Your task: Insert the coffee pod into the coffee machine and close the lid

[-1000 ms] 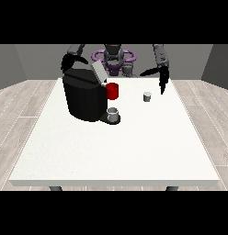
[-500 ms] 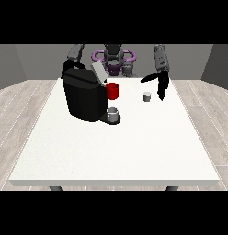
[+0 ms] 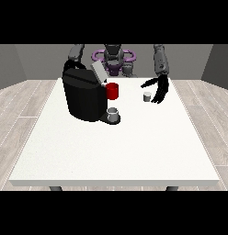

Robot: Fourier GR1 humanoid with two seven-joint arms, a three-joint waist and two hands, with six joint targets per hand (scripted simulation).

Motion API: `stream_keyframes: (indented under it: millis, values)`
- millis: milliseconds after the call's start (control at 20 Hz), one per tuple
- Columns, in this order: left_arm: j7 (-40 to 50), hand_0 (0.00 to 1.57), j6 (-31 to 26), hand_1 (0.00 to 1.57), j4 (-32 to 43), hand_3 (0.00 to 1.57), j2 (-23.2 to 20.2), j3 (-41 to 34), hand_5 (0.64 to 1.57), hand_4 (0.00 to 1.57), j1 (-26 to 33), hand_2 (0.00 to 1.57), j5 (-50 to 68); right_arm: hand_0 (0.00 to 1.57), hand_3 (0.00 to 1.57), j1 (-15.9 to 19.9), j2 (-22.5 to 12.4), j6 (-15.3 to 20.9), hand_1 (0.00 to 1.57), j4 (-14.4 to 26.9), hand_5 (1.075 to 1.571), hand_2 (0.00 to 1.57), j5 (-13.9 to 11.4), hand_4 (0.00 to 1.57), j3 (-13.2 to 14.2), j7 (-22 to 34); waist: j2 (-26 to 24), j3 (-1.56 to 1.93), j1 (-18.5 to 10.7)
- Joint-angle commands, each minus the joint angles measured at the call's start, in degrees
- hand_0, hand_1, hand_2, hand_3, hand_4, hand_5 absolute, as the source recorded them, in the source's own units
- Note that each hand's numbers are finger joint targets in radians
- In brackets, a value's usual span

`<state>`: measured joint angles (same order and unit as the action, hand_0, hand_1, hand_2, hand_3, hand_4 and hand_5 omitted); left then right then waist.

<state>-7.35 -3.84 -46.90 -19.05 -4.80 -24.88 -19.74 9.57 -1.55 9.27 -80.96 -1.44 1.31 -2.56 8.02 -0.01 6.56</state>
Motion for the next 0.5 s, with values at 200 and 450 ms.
stream_keyframes:
  millis: [200,450]
  values:
    - [-3.0,0.57,3.6,0.57,4.3,0.41,-1.5,3.8,1.571,0.00,-1.4,0.70,-8.0,0.00,0.00,1.3,0.1,0.1,0.00,3.2,1.571,0.00,0.9,0.43,1.8,-3.0,1.8,0.01,-0.3]
    - [-4.4,0.67,4.7,0.67,7.1,0.55,-2.7,3.3,1.571,0.00,-5.1,0.81,-10.3,0.00,0.00,4.0,1.4,4.4,0.00,2.9,1.571,0.00,-1.7,0.49,-0.3,1.7,0.9,-0.01,-0.8]
